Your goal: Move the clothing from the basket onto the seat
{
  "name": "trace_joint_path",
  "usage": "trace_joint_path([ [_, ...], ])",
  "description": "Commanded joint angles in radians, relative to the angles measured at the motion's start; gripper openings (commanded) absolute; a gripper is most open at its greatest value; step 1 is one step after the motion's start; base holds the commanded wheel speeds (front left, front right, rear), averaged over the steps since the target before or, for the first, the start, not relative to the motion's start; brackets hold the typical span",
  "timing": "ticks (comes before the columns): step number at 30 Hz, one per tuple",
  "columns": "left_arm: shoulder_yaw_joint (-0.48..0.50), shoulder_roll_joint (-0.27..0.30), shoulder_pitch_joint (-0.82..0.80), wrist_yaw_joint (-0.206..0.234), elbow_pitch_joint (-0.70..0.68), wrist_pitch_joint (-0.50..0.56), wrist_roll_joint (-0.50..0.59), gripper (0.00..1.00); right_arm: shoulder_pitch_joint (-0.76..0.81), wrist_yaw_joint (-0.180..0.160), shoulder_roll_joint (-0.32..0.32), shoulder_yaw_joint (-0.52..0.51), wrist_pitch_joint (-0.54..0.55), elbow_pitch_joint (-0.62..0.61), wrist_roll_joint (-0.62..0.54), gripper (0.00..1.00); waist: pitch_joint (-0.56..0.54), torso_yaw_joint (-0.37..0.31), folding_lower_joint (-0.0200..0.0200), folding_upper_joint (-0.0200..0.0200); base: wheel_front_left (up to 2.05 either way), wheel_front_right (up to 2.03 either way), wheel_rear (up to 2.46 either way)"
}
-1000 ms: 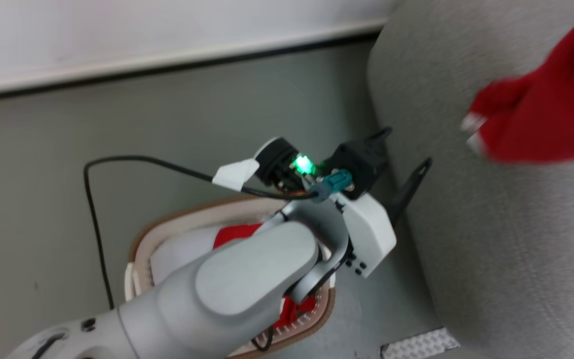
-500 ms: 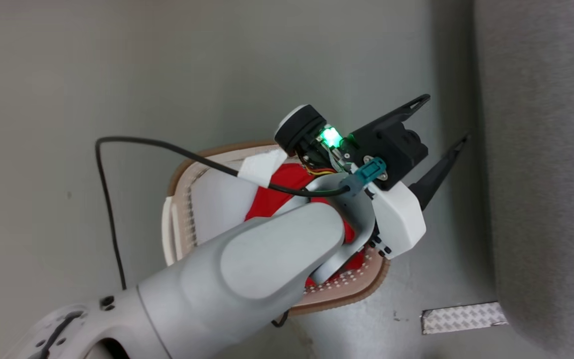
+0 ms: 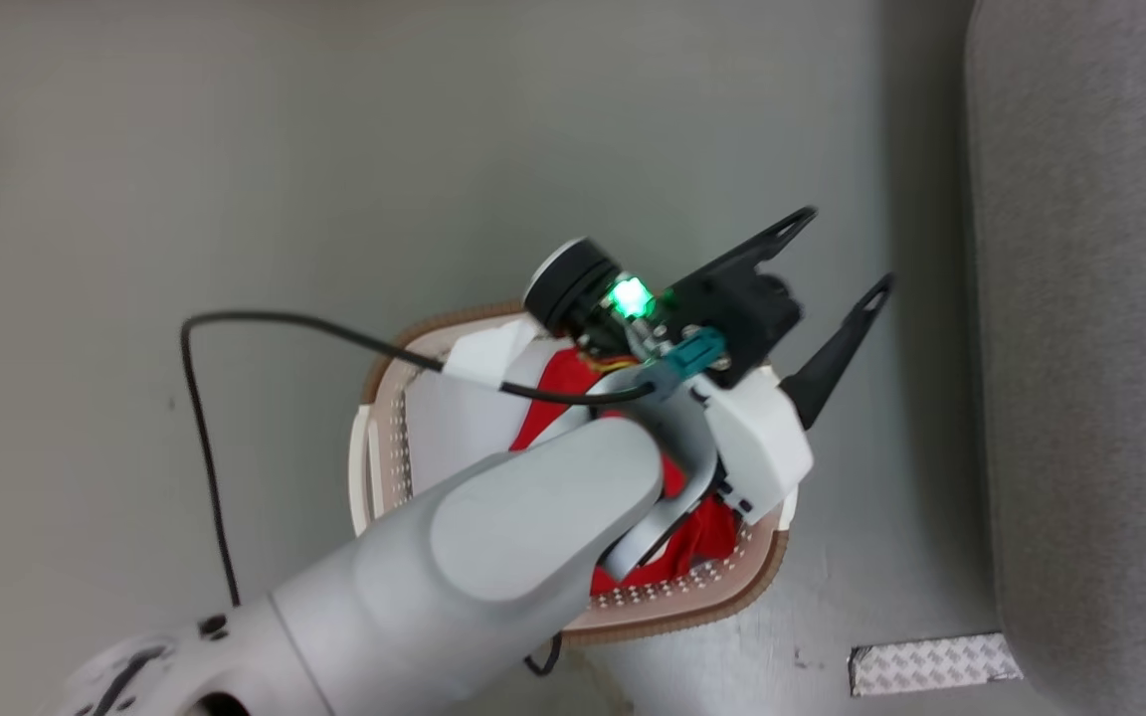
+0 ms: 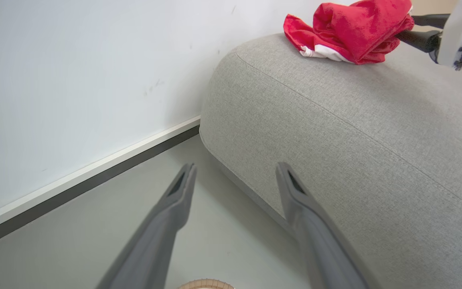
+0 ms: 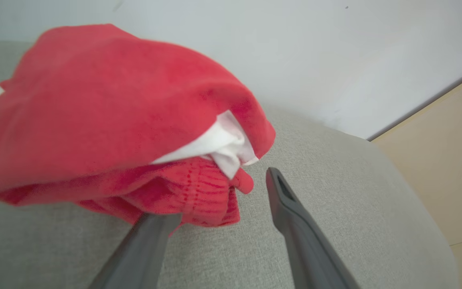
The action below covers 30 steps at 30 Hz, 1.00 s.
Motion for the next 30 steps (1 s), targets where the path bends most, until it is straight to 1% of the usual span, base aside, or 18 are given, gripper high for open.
trace_joint_path([
  [1, 0.003, 0.012, 0.026, 0.0, 0.006, -0.01, -0.012, 1.0, 0.037, -0.003, 0.015, -0.007, -0.006, -0.011, -0.009, 1.0, -0.051, -0.014, -0.0001, 0.0, 0.0, 0.0, 0.0],
  [4, 0.016, 0.024, 0.073, 0.007, 0.014, -0.042, -0.034, 1.0, 0.112, -0.003, 0.05, -0.021, -0.012, -0.076, -0.023, 1.0, -0.121, -0.021, -0.0001, 0.0, 0.0, 0.0, 0.0],
  [7, 0.03, 0.042, 0.14, 0.012, 0.014, -0.068, -0.069, 1.0, 0.226, -0.003, 0.095, -0.037, -0.011, -0.209, -0.04, 1.0, -0.204, -0.022, -0.0001, 0.0, 0.0, 0.0, 0.0],
  [10, 0.044, 0.065, 0.208, 0.03, 0.018, -0.089, -0.09, 1.0, 0.355, -0.003, 0.16, -0.042, -0.01, -0.356, -0.03, 1.0, -0.29, -0.015, -0.0001, 0.0, 0.0, 0.0, 0.0],
  [14, 0.066, 0.086, 0.303, 0.051, 0.02, -0.11, -0.127, 1.0, 0.532, -0.003, 0.234, -0.042, -0.01, -0.527, -0.018, 1.0, -0.403, 0.017, -0.0001, 0.0, 0.0, 0.0, 0.0],
  [18, 0.1, 0.116, 0.393, 0.07, 0.02, -0.123, -0.144, 1.0, 0.686, -0.003, 0.316, -0.005, -0.01, -0.658, 0.004, 1.0, -0.497, 0.057, -0.0001, 0.0, 0.0, 0.0, 0.0],
  [20, 0.114, 0.129, 0.438, 0.074, 0.018, -0.128, -0.148, 1.0, 0.753, -0.003, 0.355, 0.025, -0.01, -0.71, 0.009, 1.0, -0.539, 0.077, -0.0001, 0.0, 0.0, 0.0, 0.0],
  [23, 0.141, 0.166, 0.504, 0.083, 0.023, -0.13, -0.15, 1.0, 0.831, -0.003, 0.401, 0.084, -0.01, -0.773, 0.0, 1.0, -0.585, 0.099, -0.0001, 0.0, 0.0, 0.0, 0.0],
  [26, 0.177, 0.196, 0.567, 0.091, 0.022, -0.131, -0.138, 1.0, 0.891, -0.003, 0.434, 0.141, -0.01, -0.816, -0.013, 1.0, -0.623, 0.118, -0.0001, 0.0, 0.0, 0.0, 0.0],
  [30, 0.243, 0.225, 0.655, 0.091, 0.004, -0.131, -0.102, 1.0, 0.956, -0.003, 0.479, 0.166, -0.01, -0.852, -0.016, 1.0, -0.659, 0.148, -0.0001, 0.0, 0.0, 0.0, 0.0],
])
